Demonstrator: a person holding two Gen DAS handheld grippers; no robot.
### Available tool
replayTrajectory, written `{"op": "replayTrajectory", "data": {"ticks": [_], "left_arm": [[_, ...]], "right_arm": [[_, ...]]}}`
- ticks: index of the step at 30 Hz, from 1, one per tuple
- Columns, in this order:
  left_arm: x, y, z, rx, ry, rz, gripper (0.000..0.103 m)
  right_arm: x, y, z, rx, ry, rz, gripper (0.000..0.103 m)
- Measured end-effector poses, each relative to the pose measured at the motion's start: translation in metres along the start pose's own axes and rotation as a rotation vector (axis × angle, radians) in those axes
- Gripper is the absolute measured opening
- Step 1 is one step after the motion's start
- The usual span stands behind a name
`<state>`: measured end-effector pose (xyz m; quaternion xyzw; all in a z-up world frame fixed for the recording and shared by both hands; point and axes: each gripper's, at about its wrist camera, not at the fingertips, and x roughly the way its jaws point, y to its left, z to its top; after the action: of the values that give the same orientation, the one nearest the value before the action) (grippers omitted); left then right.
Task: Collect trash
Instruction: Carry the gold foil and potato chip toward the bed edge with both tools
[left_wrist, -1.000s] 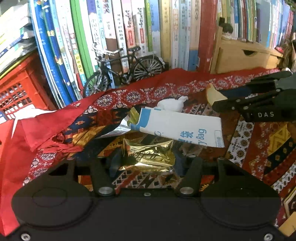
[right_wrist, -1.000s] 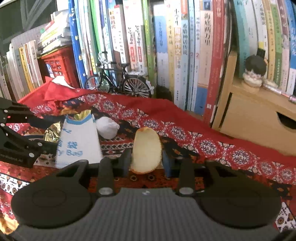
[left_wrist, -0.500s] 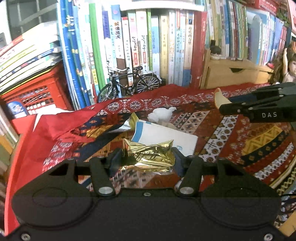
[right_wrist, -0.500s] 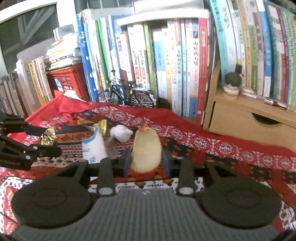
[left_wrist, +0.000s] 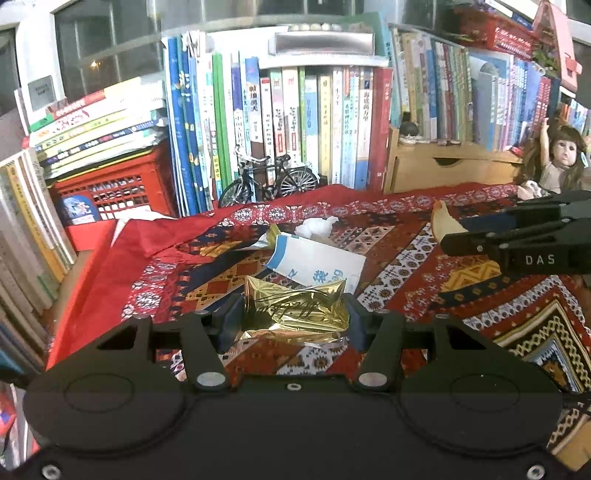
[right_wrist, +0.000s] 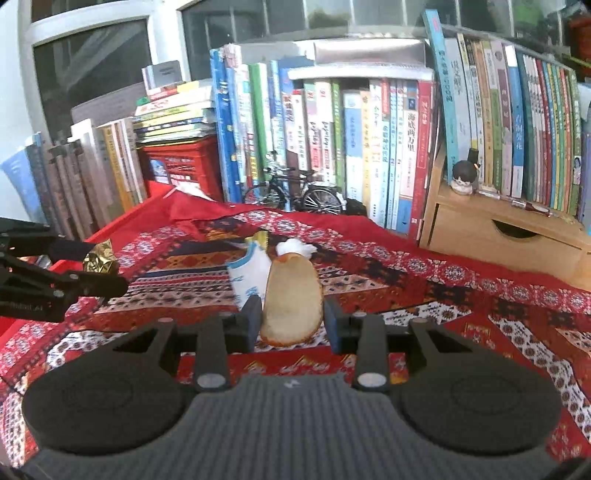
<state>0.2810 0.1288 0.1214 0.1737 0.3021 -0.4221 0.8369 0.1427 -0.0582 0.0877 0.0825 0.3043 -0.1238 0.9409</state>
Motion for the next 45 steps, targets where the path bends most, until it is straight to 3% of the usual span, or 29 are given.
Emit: {"op": "replayTrajectory", "data": {"ticks": [14,25,32,45], "left_arm": [[-0.101,0.013,-0.035,-0.041,-0.107,0.019,0.054],[-0.198,0.033,-0.086,-0.061,-0.171,0.073,0.054],[-0.242,0.038,-0.137,-0.088,-0.152,0.094,0.054],[-0.276,0.032,-0.221,-0.154,-0.077,0.096,0.054]], "right_arm": [[-0.080,0.061,-0.022,-0.023,-0.078,-0.022,0.040],[-0.145,0.125,-0.054,-0.028,-0.118,0.007,0.040],[-0.168,0.156,-0.084,-0.021,-0.100,0.040,0.040],[-0.189,0.200,-0.132,-0.016,-0.040,0.089,0.040]]}}
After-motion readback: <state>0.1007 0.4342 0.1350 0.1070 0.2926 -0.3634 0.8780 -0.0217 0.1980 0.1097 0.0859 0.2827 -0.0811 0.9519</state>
